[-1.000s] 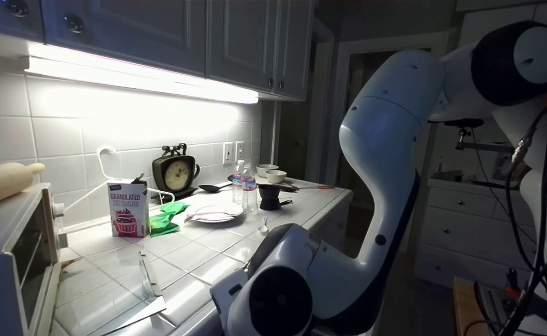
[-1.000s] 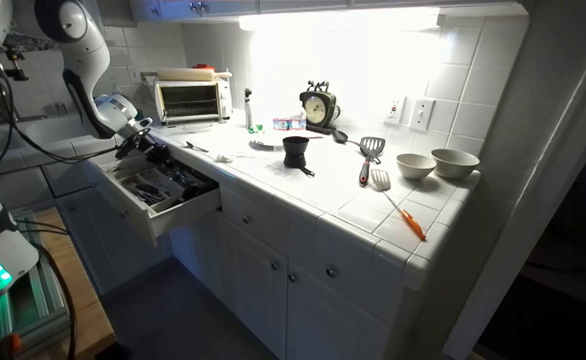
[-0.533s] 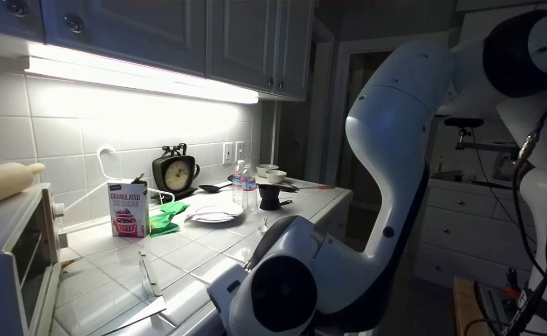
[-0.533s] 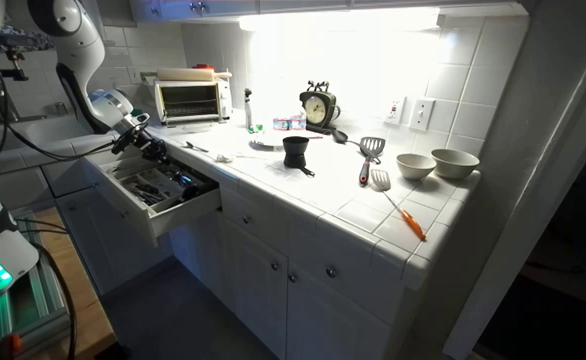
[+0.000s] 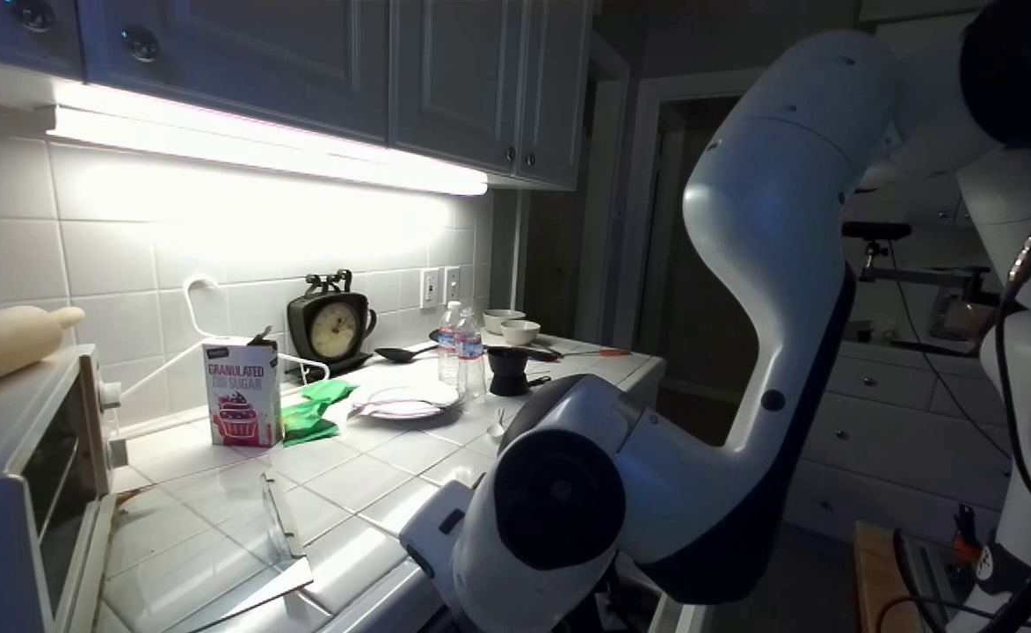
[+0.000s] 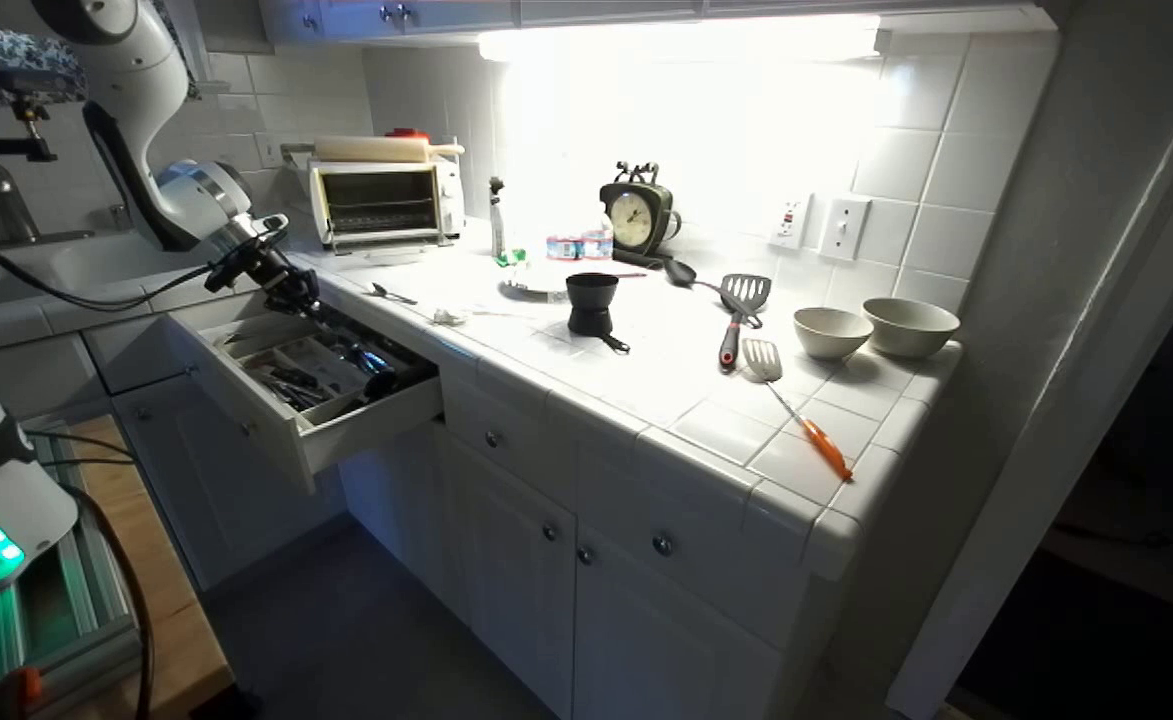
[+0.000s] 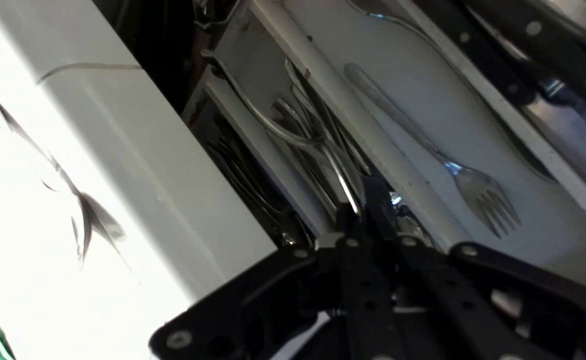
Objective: Remove two spoons from the drawer
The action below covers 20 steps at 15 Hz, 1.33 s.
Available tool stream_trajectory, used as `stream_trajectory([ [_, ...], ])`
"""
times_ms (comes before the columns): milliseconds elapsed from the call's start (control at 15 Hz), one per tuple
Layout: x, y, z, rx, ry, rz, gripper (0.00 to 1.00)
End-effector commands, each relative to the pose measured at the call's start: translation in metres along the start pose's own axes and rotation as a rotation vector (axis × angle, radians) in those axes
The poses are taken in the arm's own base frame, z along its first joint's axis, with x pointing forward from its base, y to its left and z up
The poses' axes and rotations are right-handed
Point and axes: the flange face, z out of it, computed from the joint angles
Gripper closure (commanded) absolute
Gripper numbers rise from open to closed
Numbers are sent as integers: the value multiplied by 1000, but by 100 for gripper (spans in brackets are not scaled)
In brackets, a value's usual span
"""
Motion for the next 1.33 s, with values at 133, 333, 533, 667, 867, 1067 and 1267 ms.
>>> stream_trajectory([
  [133,-21,18,-32,-11,-5,-57,98],
  [333,-27,23,-42,-4,-7,-70,98],
  [533,-32,29,-51,0,-9,-78,98],
  [667,-34,35,-56,-13,-7,-70,98],
  [867,-34,42,-64,-21,3,-61,98],
  [1067,-35,48,-71,-32,10,-58,98],
  [1267,-34,52,-77,-38,14,-56,98],
])
